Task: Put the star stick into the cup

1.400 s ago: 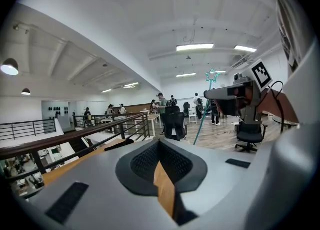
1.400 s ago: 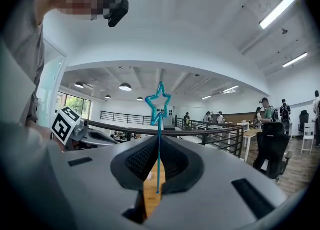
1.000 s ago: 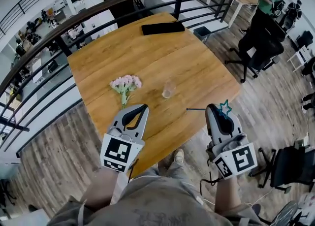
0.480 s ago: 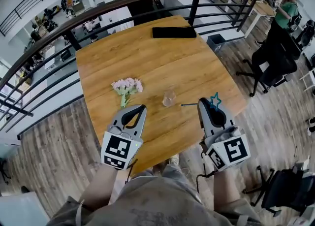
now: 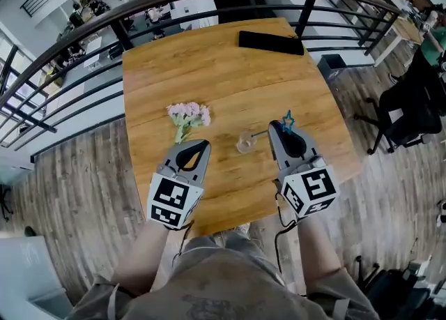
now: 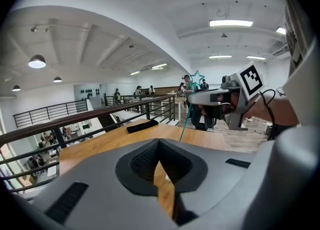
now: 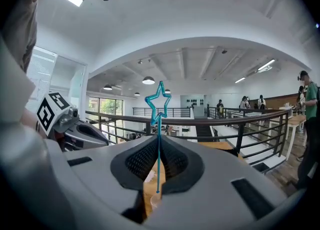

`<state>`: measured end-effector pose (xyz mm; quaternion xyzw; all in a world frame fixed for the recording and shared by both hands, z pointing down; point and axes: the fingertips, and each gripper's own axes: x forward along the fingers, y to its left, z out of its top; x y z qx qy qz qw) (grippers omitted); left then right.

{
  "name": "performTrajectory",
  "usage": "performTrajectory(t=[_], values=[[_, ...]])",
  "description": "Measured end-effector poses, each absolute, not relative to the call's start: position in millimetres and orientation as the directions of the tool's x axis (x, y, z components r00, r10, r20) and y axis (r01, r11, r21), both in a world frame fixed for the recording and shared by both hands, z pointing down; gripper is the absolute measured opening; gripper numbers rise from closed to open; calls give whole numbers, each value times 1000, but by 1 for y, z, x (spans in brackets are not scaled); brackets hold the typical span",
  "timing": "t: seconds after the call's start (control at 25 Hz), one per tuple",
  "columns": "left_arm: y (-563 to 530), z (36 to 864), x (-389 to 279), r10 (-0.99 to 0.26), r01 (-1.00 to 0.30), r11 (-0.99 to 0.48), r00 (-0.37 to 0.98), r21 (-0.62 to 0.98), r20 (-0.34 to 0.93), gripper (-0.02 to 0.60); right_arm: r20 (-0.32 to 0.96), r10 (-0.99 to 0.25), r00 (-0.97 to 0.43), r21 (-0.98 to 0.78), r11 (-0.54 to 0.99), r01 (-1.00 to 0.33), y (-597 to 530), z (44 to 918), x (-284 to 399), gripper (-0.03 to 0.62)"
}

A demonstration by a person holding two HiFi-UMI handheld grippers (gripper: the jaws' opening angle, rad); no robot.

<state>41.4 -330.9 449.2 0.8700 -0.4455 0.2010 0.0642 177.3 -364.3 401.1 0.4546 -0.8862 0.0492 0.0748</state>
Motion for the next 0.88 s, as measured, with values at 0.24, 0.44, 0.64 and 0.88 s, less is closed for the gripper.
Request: performTrajectory(t=[0.24, 0.44, 0.64, 0.88], values=[[-340, 477, 45, -730, -816, -577, 496, -34, 469, 15, 283, -759, -586, -64, 595, -801, -393, 470, 168, 37], [-342, 500, 43, -712, -825, -565, 488, 0, 505, 15, 373, -728, -576, -73, 596, -800, -404, 526, 163, 37], [-341, 516, 38, -702, -835, -549, 480, 31, 526, 15, 448, -695, -563, -65, 603, -795, -406, 564, 159, 38], [-342, 530, 32, -693, -843, -535, 476, 56, 541, 15, 523, -654, -546, -70, 606, -792, -404, 591, 154, 40]])
